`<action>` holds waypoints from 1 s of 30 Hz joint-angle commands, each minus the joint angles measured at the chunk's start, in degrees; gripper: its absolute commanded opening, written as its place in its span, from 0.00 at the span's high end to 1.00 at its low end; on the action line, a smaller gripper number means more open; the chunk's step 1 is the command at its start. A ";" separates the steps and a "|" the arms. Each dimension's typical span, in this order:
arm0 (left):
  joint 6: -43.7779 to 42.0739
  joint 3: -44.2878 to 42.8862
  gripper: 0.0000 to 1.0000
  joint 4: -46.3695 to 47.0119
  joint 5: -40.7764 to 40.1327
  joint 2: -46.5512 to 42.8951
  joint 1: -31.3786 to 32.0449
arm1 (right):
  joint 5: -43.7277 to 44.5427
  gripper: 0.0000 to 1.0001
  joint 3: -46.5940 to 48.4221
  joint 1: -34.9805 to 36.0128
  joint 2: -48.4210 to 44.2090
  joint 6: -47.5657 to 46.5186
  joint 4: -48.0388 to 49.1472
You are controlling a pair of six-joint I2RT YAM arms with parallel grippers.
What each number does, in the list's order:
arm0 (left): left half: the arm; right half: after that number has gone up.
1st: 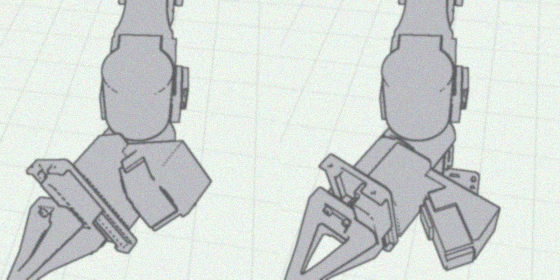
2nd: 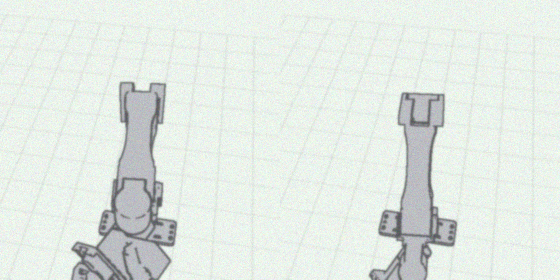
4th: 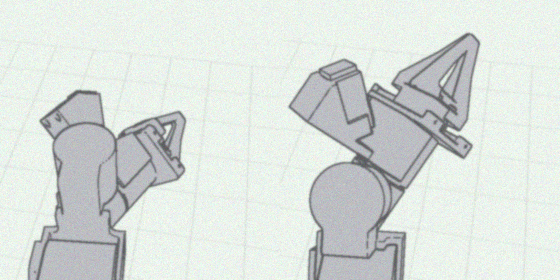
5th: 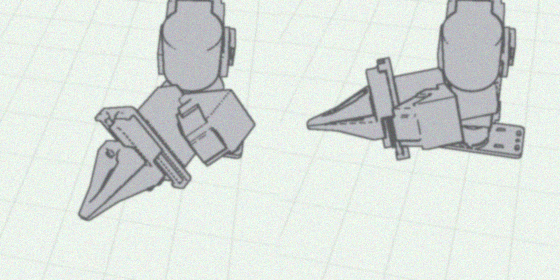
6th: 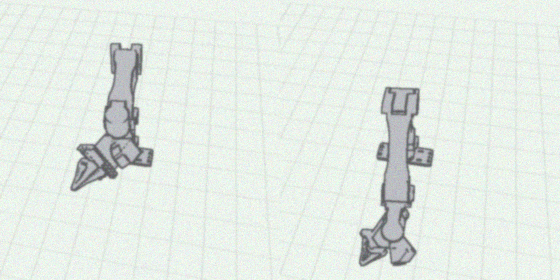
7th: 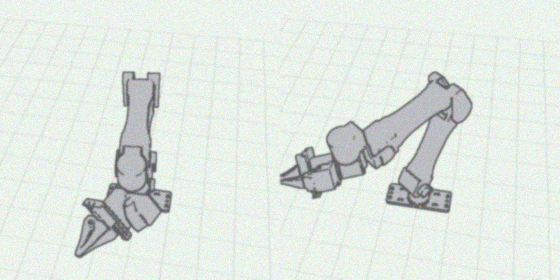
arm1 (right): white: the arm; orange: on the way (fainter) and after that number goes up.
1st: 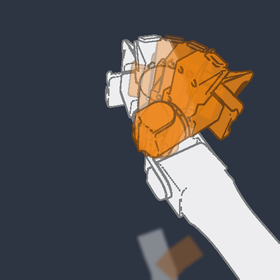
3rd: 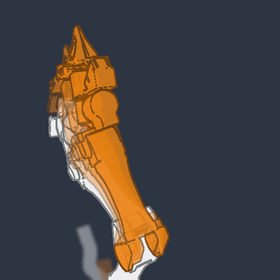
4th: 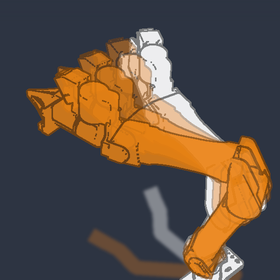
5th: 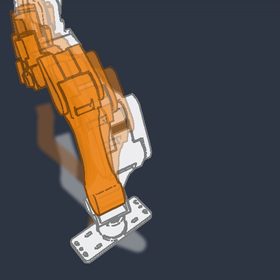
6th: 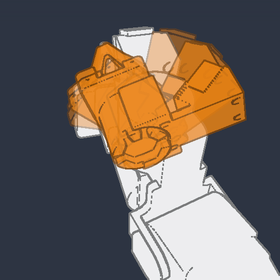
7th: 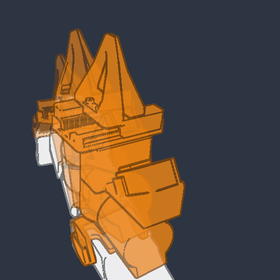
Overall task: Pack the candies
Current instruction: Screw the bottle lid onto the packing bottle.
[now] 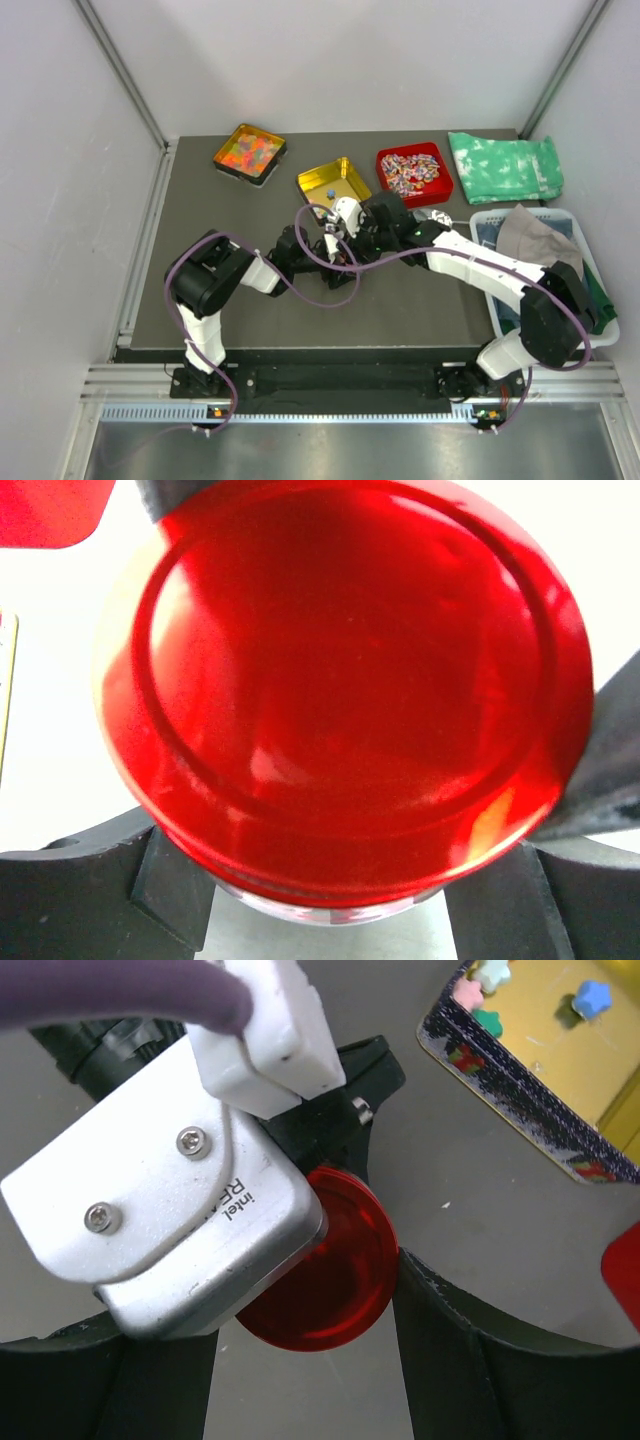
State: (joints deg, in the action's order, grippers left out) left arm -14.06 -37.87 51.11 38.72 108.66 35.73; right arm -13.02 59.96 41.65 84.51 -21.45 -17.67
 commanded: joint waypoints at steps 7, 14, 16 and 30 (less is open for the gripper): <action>-2.55 0.87 0.40 -6.64 -1.63 1.99 0.84 | 11.52 0.48 1.38 3.26 1.01 12.66 5.28; -2.55 0.87 0.40 -6.64 -1.63 1.99 0.84 | 12.32 0.16 2.96 3.53 0.13 10.47 3.43; -2.63 0.87 0.40 -6.64 -1.63 1.99 0.84 | 12.05 0.09 3.05 3.53 -0.22 9.68 3.00; -2.72 0.95 0.40 -6.82 -1.63 1.99 0.84 | -9.21 0.01 8.32 -7.09 0.66 -6.58 -6.76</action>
State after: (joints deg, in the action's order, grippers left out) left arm -14.17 -37.98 50.98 38.46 108.66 35.90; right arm -13.39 63.35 38.61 84.93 -21.58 -22.31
